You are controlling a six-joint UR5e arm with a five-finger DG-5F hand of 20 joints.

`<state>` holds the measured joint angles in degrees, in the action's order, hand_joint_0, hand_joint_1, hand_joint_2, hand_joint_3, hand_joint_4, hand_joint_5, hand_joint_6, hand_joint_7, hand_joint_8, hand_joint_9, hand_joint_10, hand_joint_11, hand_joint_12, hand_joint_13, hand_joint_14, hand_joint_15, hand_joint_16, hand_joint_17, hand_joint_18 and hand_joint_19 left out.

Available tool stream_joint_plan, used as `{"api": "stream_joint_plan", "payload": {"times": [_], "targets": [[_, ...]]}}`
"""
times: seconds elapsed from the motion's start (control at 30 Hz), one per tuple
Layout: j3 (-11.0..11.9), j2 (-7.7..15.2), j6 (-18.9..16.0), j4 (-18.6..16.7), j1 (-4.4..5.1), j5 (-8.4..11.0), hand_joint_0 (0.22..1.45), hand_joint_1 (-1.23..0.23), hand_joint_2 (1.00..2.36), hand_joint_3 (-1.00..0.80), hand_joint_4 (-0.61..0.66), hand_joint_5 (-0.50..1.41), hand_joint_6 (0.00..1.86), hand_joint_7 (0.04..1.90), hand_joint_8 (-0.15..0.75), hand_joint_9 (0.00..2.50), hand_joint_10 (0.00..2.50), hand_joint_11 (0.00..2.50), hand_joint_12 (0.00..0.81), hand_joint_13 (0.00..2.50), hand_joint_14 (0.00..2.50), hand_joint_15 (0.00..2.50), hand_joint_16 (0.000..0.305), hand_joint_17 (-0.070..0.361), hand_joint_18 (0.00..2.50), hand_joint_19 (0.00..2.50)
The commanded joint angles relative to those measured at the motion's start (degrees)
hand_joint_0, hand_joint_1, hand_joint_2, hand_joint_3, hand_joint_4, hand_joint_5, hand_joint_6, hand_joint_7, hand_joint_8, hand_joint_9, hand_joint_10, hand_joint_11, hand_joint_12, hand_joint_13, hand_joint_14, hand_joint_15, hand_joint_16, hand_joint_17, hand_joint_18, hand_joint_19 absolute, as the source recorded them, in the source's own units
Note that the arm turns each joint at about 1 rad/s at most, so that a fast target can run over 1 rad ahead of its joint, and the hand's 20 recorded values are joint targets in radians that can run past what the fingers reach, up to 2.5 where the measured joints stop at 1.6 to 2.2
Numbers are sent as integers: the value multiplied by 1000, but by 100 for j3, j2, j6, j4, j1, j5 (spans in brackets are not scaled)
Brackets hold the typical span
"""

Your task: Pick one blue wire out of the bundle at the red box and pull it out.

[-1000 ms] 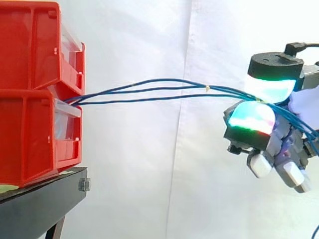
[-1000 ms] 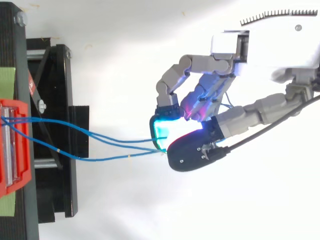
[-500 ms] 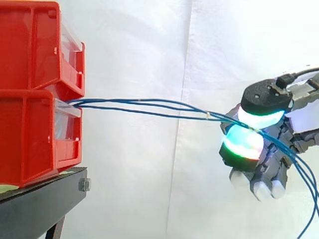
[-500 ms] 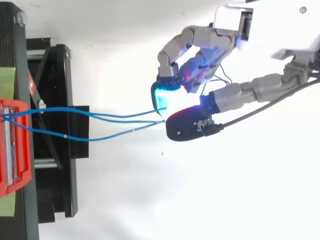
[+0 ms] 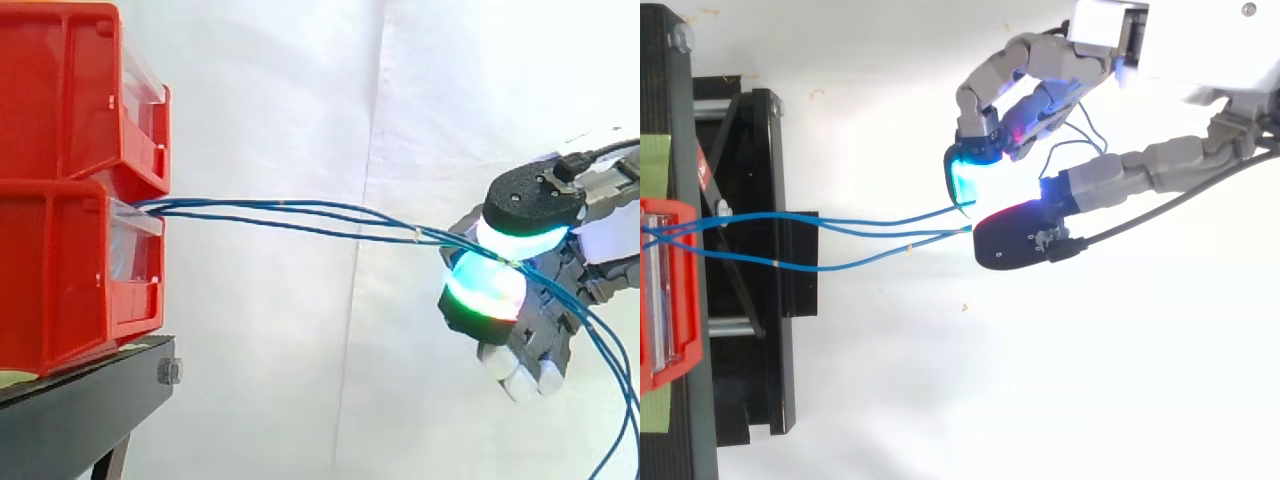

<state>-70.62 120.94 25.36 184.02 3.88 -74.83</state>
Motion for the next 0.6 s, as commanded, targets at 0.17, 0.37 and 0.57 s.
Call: {"api": "stream_joint_plan", "payload": {"times": [0.17, 0.37, 0.57], "targets": [[5, 0, 21, 11, -18, 12, 653, -801, 1015, -125, 15, -141, 923, 1172, 364, 947, 3, 207, 427, 899, 11, 308, 53, 119, 779, 334], [5, 0, 153, 11, -45, 12, 733, -825, 1021, -120, -88, -163, 968, 1221, 329, 873, 5, 273, 401, 918, 12, 354, 49, 109, 799, 368], [5, 0, 162, 11, -80, -5, 787, -832, 1017, -235, -112, -180, 993, 1102, 318, 859, 7, 298, 388, 933, 12, 379, 47, 107, 810, 381]]}}
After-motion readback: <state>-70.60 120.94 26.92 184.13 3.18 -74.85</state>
